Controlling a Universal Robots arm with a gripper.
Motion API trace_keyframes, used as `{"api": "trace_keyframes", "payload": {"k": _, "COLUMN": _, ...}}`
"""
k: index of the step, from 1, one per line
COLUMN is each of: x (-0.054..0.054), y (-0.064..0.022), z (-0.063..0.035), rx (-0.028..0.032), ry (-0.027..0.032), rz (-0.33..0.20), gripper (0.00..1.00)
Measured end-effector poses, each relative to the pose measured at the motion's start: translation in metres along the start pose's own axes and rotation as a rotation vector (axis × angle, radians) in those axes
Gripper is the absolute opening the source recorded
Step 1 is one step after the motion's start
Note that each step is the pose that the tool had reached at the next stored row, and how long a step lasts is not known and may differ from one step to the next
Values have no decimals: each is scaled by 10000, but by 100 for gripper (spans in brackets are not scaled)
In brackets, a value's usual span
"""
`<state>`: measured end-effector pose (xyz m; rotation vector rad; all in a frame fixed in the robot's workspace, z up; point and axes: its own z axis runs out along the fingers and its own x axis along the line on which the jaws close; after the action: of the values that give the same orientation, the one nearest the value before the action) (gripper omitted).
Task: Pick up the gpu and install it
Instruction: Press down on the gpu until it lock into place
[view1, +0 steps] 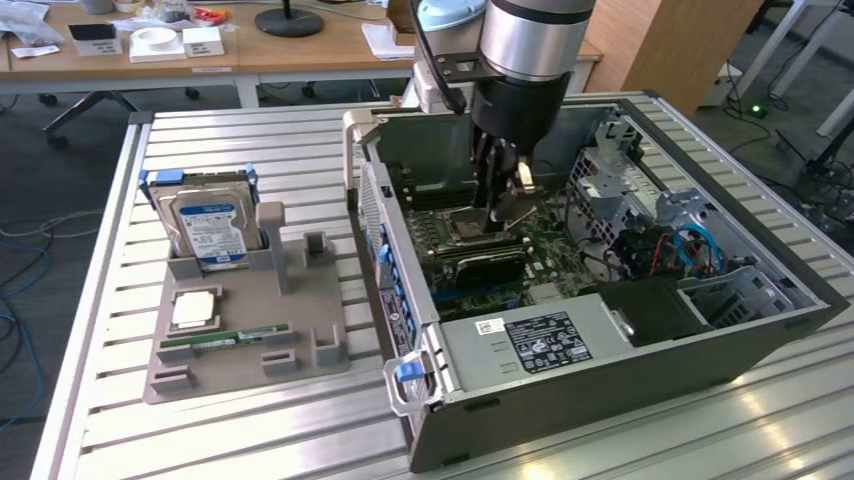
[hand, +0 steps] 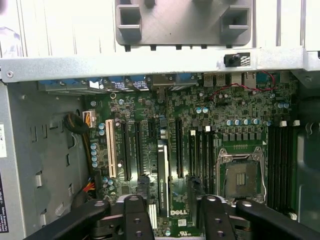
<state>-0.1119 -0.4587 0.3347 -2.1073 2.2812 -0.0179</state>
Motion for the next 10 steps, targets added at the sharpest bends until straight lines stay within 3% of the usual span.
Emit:
{"api": "trace_keyframes", "payload": {"k": 1, "x": 0, "y": 0, "z": 0, "rx": 0, "ry": 0, "rz": 1, "gripper": 44}}
{"api": "trace_keyframes", "payload": {"k": 3, "x": 0, "y": 0, "z": 0, "rx": 0, "ry": 0, "rz": 0, "gripper": 32}}
{"api": "trace_keyframes", "payload": {"k": 4, "x": 0, "y": 0, "z": 0, "rx": 0, "ry": 0, "rz": 0, "gripper": 32}}
{"api": "trace_keyframes", "payload": {"k": 6, "x": 0, "y": 0, "z": 0, "rx": 0, "ry": 0, "rz": 0, "gripper": 20}}
{"api": "trace_keyframes", "payload": {"k": 10, "x": 0, "y": 0, "z": 0, "rx": 0, "ry": 0, "rz": 0, "gripper": 11}}
